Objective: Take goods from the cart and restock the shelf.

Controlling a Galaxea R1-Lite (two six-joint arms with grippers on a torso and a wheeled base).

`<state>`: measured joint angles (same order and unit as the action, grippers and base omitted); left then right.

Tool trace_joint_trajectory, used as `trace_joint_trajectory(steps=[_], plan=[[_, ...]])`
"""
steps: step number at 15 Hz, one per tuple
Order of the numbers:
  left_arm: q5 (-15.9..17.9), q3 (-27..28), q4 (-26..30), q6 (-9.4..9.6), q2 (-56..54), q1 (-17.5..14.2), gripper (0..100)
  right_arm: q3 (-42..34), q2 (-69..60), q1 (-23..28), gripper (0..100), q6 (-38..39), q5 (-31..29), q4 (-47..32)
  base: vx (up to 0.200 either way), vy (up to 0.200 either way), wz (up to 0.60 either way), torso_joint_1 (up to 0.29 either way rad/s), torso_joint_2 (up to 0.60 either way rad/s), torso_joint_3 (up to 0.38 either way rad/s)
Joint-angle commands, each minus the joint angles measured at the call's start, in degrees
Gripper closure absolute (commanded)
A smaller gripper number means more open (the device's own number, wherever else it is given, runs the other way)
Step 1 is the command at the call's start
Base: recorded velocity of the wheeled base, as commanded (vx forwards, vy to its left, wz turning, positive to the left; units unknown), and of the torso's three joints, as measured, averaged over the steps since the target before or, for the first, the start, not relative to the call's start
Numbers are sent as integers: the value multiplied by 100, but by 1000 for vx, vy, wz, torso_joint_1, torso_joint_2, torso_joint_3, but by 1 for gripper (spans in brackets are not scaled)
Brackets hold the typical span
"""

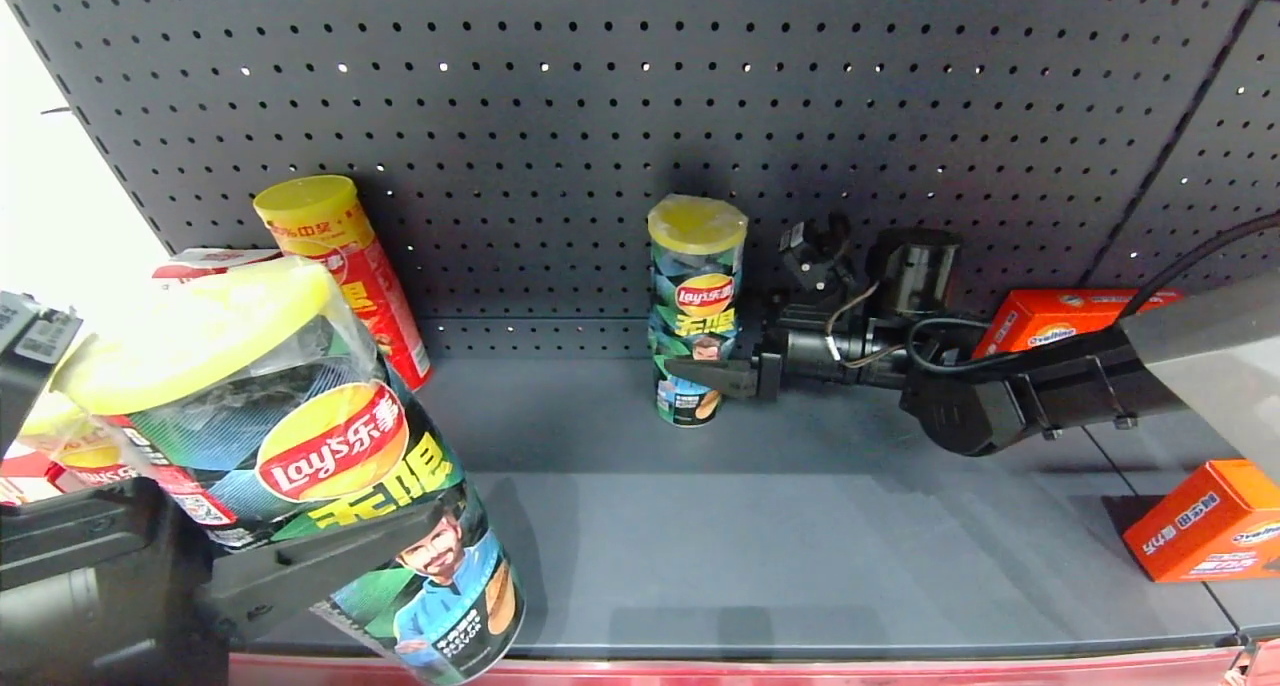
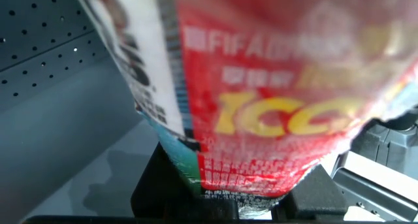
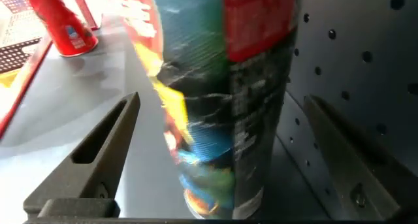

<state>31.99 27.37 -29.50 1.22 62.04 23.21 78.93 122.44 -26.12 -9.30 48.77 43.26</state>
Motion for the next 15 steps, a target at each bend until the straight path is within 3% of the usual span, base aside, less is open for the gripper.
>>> trace_joint_trajectory(steps=[1,5,6,15], plan=[[-8,5,-3,1,1,-1,100,210,271,-68,0,-1,0,-2,0,0,0,0,0,0],[-17,-3,-3,1,1,-1,100,307,438,-139,0,-28,9,112,0,0,0,0,0,0],[-17,-12,-3,1,1,-1,100,316,447,-130,100,-10,0,191,0,0,0,0,0,0],[-8,-39,-3,1,-8,-1,100,-133,-265,-235,100,-1,-105,191,0,0,0,0,0,0]])
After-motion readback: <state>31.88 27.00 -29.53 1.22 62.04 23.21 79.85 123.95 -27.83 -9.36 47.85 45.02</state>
